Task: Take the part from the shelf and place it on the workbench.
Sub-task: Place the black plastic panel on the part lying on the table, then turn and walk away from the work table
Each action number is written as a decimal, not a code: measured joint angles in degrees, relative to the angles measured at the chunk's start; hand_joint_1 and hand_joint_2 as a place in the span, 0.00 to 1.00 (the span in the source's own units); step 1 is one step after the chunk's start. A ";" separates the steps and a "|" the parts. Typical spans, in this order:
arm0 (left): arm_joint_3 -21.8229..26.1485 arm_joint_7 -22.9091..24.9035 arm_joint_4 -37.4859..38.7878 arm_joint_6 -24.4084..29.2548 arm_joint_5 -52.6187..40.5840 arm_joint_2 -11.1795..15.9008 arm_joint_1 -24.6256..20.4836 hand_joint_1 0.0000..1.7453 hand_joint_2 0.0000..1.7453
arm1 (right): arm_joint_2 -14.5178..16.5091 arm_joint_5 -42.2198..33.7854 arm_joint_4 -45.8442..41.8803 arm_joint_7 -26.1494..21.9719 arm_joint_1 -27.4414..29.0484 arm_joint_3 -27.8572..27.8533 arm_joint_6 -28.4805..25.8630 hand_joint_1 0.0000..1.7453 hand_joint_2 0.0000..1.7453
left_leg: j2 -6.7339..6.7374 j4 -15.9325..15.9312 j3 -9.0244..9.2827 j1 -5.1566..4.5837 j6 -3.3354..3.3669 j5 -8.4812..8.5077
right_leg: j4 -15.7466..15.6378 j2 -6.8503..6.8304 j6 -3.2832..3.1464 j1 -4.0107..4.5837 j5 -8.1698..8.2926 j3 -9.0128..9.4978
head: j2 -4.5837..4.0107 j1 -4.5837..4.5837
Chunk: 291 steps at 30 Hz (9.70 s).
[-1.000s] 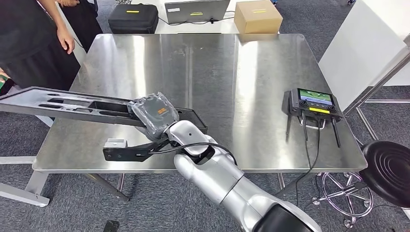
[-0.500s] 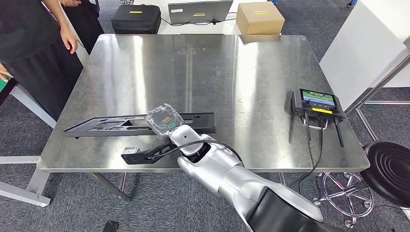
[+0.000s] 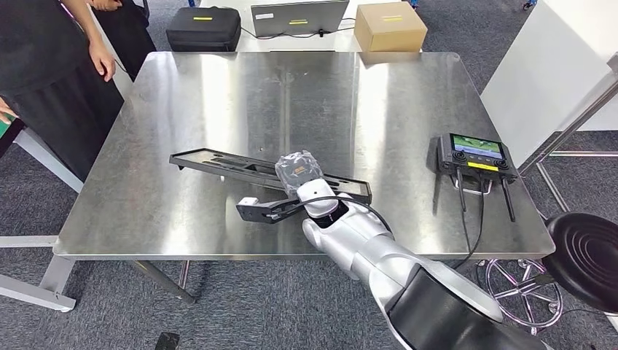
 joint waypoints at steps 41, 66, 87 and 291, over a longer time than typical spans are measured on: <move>4.01 1.06 0.04 3.10 0.53 0.05 1.05 0.00 0.00 | 4.30 -48.38 -17.89 -45.49 7.50 -22.88 -6.45 0.00 0.00 | 0.00 -0.03 -0.02 0.07 -0.02 -0.01 | 0.01 -0.01 -0.03 0.11 -0.04 0.01 | 0.00 0.02; 6.80 0.33 0.04 1.96 1.67 1.03 2.92 0.00 0.00 | -3.03 -80.87 -71.33 -50.69 38.57 -34.69 28.05 0.00 0.00 | -0.08 -0.03 0.06 0.06 -0.03 -0.13 | -0.01 -0.09 0.11 0.10 -0.16 0.02 | 0.00 0.01; 7.92 -3.15 0.04 0.49 0.40 1.38 3.72 0.00 0.00 | -6.82 -69.25 -88.71 -54.25 60.64 -53.36 20.38 0.00 0.00 | -0.08 0.52 0.19 -0.23 0.86 -0.92 | -0.06 -0.09 0.83 -0.29 -0.54 0.50 | 0.00 -0.01; 10.52 -3.24 0.24 -2.40 -7.95 -0.05 0.50 0.00 0.00 | -10.95 -40.11 5.84 -13.39 52.15 -60.26 -2.92 0.00 0.00 | 0.84 -0.34 -0.94 -0.22 0.19 2.17 | -1.40 -0.64 0.98 0.55 -5.80 8.22 | 0.00 0.68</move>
